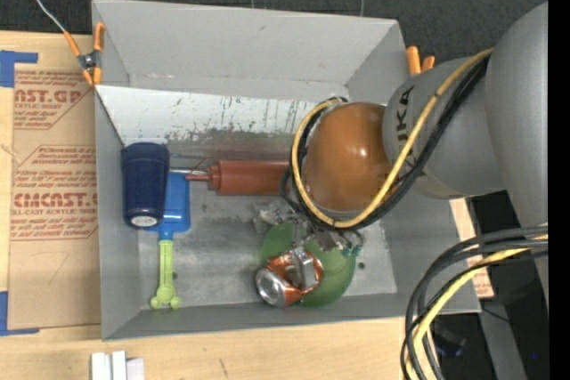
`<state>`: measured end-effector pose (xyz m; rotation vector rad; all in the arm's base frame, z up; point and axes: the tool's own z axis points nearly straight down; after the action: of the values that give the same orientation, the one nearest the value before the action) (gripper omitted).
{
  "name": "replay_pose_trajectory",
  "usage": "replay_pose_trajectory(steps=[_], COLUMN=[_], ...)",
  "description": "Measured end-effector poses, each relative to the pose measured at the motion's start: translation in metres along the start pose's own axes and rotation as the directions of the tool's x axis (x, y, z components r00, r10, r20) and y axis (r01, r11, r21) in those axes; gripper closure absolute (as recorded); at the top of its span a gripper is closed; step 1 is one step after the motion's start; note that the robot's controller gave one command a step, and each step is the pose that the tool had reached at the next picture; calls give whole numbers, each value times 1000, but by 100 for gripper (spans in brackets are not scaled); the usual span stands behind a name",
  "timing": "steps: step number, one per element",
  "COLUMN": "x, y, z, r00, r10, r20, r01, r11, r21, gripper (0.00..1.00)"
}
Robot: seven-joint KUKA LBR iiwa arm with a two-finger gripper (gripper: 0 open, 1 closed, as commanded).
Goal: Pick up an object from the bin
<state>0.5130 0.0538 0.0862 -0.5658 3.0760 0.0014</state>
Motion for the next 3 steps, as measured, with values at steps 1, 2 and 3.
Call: replay_pose_trajectory(steps=[1,2,3], x=[-6,35,44], y=[-9,-16,-47], z=[-38,-15,13], r00=[935,987,999], r10=[356,-160,44], r20=[-8,10,11], r01=[-356,160,-44], r11=[935,987,999], r21=[0,3,0], gripper=[0,0,0])
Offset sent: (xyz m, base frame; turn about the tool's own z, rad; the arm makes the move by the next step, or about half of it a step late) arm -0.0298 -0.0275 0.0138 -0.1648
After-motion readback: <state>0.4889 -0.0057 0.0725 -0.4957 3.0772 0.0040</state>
